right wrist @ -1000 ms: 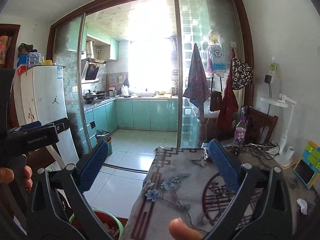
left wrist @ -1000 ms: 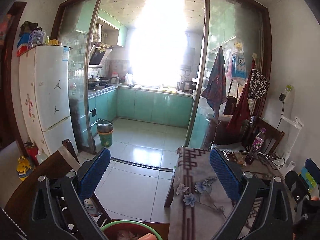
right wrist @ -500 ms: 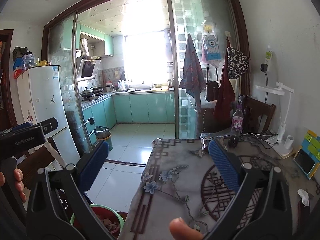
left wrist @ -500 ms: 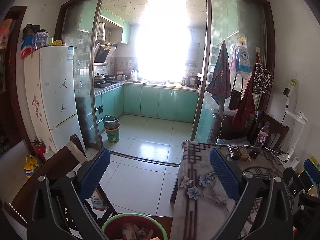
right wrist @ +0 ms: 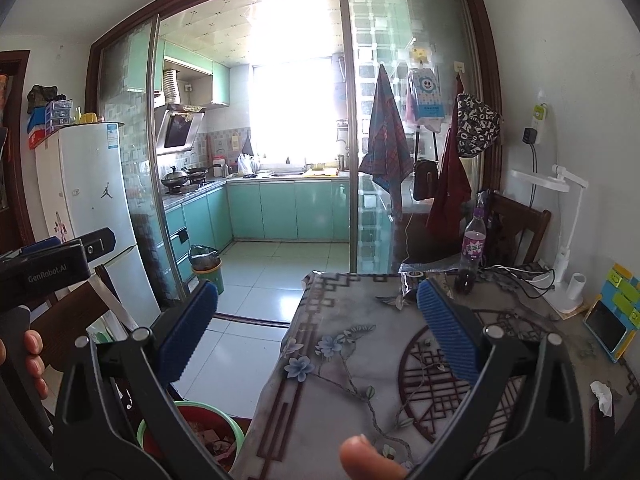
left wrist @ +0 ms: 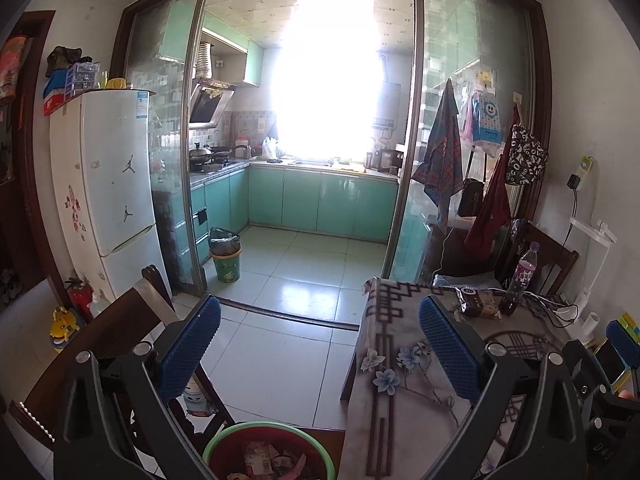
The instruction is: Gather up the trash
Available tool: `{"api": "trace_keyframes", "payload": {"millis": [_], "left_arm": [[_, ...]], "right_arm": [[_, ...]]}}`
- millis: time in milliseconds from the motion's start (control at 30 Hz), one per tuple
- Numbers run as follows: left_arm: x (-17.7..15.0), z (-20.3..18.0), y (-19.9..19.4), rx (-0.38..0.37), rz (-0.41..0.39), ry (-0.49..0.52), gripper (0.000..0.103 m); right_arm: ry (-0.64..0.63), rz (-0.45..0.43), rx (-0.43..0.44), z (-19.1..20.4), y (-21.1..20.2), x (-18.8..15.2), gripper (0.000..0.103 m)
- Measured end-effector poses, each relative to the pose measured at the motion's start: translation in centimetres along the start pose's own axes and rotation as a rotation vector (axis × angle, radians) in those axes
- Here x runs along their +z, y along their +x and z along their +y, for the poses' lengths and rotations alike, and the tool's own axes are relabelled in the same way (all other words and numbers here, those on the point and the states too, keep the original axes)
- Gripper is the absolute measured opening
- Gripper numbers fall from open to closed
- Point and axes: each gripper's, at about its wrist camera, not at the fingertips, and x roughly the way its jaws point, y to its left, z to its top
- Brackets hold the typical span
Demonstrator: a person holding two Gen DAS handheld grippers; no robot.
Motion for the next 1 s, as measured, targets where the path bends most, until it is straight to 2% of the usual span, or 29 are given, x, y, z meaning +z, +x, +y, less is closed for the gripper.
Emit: {"api": "trace_keyframes", "payload": {"millis": [1000], "left_arm": [[-0.15,0.58,0.33,0.017,0.005,0.028,0.095]], "right_arm": [[-0.008,0.030,-0.005,0.12,0.66,-0.65,0.098]]}}
